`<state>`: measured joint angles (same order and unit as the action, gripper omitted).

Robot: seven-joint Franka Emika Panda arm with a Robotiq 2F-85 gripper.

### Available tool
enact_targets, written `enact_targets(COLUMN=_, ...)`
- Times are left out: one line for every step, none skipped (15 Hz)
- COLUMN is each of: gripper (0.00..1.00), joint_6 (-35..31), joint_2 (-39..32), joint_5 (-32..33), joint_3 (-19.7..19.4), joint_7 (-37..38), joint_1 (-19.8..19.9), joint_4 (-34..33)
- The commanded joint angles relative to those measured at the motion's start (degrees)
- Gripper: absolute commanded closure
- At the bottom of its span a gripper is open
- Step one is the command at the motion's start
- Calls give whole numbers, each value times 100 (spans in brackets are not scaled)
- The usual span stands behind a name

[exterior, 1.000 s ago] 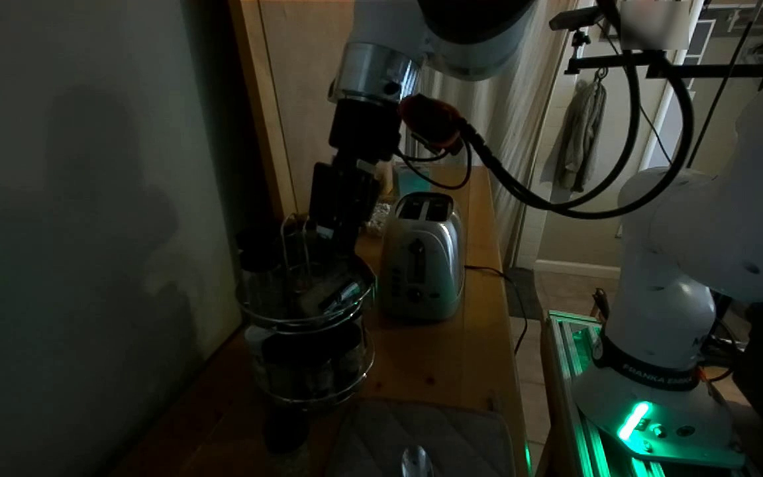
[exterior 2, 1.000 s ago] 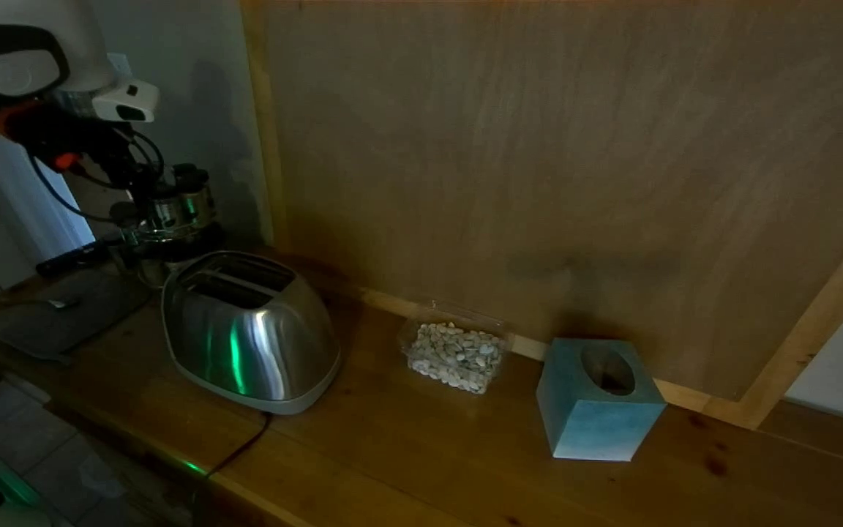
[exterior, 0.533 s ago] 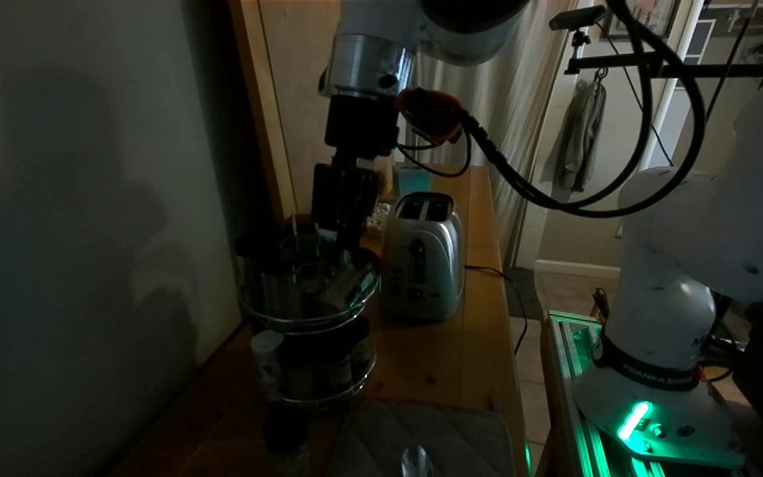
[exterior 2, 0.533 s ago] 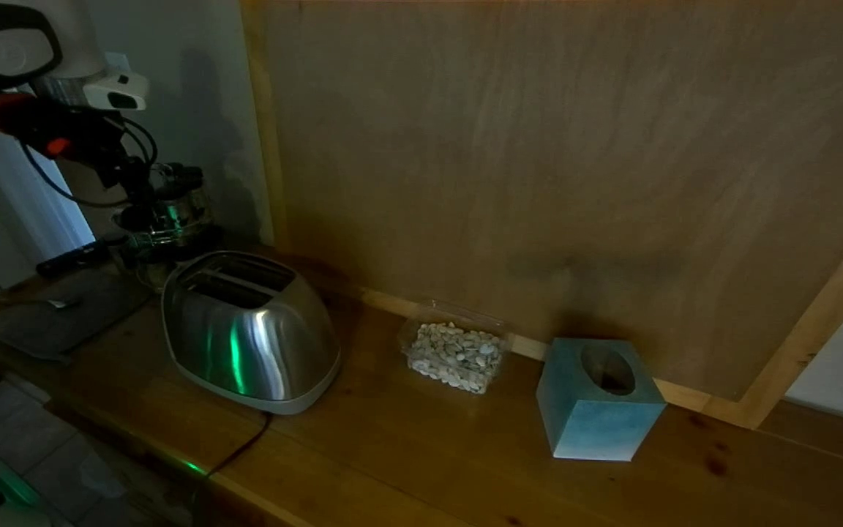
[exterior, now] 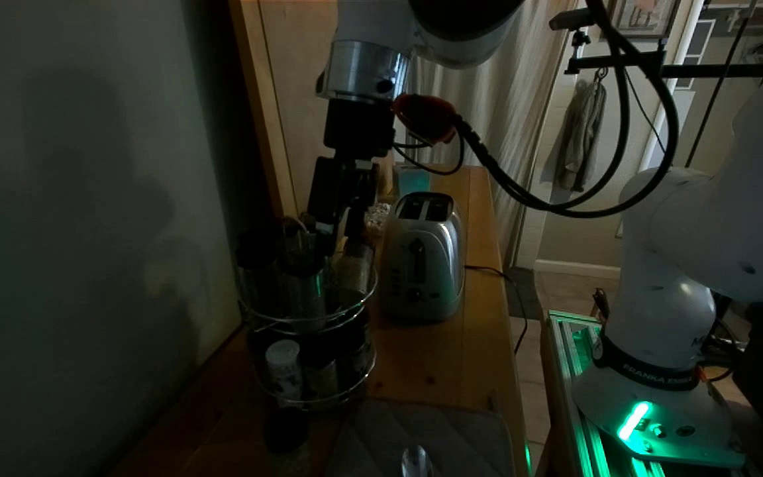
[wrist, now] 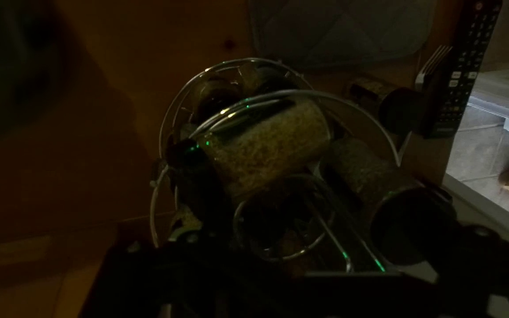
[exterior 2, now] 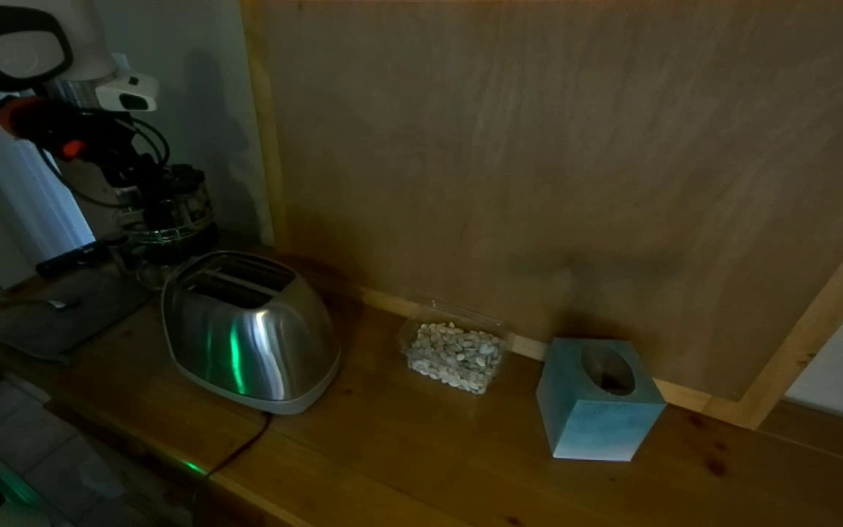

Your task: Straighten the tilted bottle on the rack

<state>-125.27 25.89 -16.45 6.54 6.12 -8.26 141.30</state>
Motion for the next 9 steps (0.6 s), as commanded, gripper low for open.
enact_targets(gripper=0, joint_6=91, joint_2=-143, joint_5=86, joint_3=-106, joint_7=-138, joint_1=68, joint_4=-71)
enact_targets(gripper=0, joint_6=129, joint_2=-151, joint_5=57, joint_3=-133, joint_7=-165, joint_1=58, joint_4=-77)
enact_targets(gripper=0, joint_6=150, joint_2=-156, joint_5=42, joint_3=-151, joint_7=-185, joint_1=53, joint_4=-84)
enact_targets(gripper=0, joint_6=175, joint_2=-153, joint_5=31, joint_3=-166, joint_7=-206, joint_1=45, joint_4=-90)
enact_targets(gripper=0, joint_6=189, joint_2=-147, joint_5=19, joint_3=-176, joint_7=-227, joint_1=38, joint_4=-94)
enact_targets(gripper=0, joint_6=182, joint_2=-145, joint_5=18, joint_3=-185, joint_7=-242, joint_1=41, joint_4=-102)
enact_targets(gripper=0, joint_6=170, joint_2=-136, joint_5=12, joint_3=-202, joint_7=-267, joint_1=45, joint_4=-108)
enact_targets(gripper=0, joint_6=149, joint_2=-110, joint_5=24, joint_3=-221, joint_7=-296, joint_1=57, joint_4=-117)
enact_targets(gripper=0, joint_6=146, joint_2=-91, joint_5=7, joint_3=-249, joint_7=-331, joint_1=58, joint_4=-137)
